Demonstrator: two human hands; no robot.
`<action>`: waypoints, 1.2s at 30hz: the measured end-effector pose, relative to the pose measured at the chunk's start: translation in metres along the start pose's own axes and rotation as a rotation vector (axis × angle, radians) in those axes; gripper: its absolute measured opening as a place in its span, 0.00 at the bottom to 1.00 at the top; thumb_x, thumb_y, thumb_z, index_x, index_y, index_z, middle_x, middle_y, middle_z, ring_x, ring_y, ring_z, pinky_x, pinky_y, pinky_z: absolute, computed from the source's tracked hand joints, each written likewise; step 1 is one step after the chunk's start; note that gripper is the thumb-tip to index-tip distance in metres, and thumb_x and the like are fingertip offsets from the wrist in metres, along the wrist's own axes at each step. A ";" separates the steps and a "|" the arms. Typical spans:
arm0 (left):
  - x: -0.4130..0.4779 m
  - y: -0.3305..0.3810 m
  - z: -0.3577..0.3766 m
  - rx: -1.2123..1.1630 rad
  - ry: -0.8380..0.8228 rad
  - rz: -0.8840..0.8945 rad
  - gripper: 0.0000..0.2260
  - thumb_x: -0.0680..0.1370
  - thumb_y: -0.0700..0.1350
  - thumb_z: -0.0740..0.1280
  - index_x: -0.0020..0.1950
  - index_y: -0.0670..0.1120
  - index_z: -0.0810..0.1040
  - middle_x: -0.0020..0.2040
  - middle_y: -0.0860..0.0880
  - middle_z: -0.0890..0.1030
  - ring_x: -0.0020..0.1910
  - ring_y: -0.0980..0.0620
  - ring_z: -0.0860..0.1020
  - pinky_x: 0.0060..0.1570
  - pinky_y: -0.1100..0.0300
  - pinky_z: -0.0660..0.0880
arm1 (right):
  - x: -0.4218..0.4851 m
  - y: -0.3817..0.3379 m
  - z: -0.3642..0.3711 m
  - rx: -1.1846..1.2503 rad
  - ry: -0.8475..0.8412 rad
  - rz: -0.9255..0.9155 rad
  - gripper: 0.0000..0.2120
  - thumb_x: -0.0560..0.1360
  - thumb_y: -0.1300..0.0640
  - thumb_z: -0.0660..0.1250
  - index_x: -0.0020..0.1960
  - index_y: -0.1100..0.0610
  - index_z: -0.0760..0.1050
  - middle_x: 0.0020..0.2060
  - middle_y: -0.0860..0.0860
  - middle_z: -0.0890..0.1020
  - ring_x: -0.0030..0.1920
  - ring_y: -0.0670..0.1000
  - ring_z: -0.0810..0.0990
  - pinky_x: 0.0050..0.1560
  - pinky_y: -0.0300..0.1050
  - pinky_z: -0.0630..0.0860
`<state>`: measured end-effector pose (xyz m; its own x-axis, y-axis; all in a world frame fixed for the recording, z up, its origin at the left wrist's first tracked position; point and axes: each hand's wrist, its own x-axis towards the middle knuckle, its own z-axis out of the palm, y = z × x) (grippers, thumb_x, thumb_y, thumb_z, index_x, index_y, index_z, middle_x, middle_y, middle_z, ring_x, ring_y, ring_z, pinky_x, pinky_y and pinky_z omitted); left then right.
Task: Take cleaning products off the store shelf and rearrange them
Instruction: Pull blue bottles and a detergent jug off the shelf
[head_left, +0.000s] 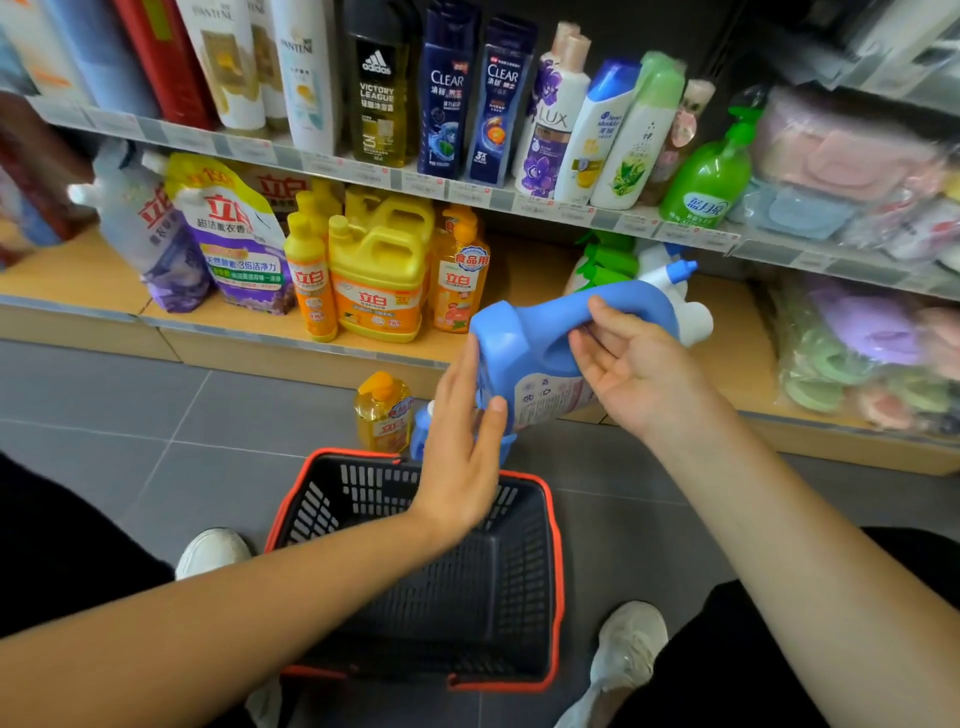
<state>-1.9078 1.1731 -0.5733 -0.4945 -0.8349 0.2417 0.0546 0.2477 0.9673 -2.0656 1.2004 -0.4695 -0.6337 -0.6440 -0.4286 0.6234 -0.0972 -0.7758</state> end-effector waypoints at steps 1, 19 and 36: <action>-0.002 -0.005 -0.003 -0.041 -0.036 -0.042 0.25 0.86 0.44 0.58 0.82 0.47 0.56 0.79 0.50 0.64 0.77 0.50 0.66 0.73 0.45 0.68 | -0.001 -0.001 0.001 -0.002 0.005 0.006 0.06 0.76 0.64 0.72 0.52 0.58 0.80 0.42 0.54 0.88 0.42 0.49 0.87 0.38 0.38 0.81; 0.034 0.020 -0.030 -0.087 -0.065 0.048 0.24 0.84 0.39 0.60 0.80 0.46 0.61 0.80 0.53 0.63 0.79 0.59 0.60 0.77 0.56 0.62 | -0.002 -0.005 0.010 0.233 -0.089 0.053 0.08 0.81 0.63 0.64 0.57 0.66 0.77 0.54 0.61 0.84 0.62 0.57 0.81 0.43 0.46 0.85; 0.044 -0.004 -0.059 -0.007 0.088 -0.186 0.07 0.73 0.51 0.67 0.41 0.51 0.83 0.41 0.54 0.85 0.43 0.51 0.81 0.47 0.51 0.77 | -0.001 -0.003 0.005 -0.021 -0.083 0.014 0.04 0.80 0.62 0.66 0.52 0.63 0.79 0.41 0.57 0.87 0.42 0.51 0.87 0.44 0.42 0.84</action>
<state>-1.8785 1.1063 -0.5619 -0.4190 -0.9057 0.0638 -0.0243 0.0814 0.9964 -2.0644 1.1981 -0.4645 -0.5841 -0.7063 -0.4001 0.6216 -0.0722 -0.7800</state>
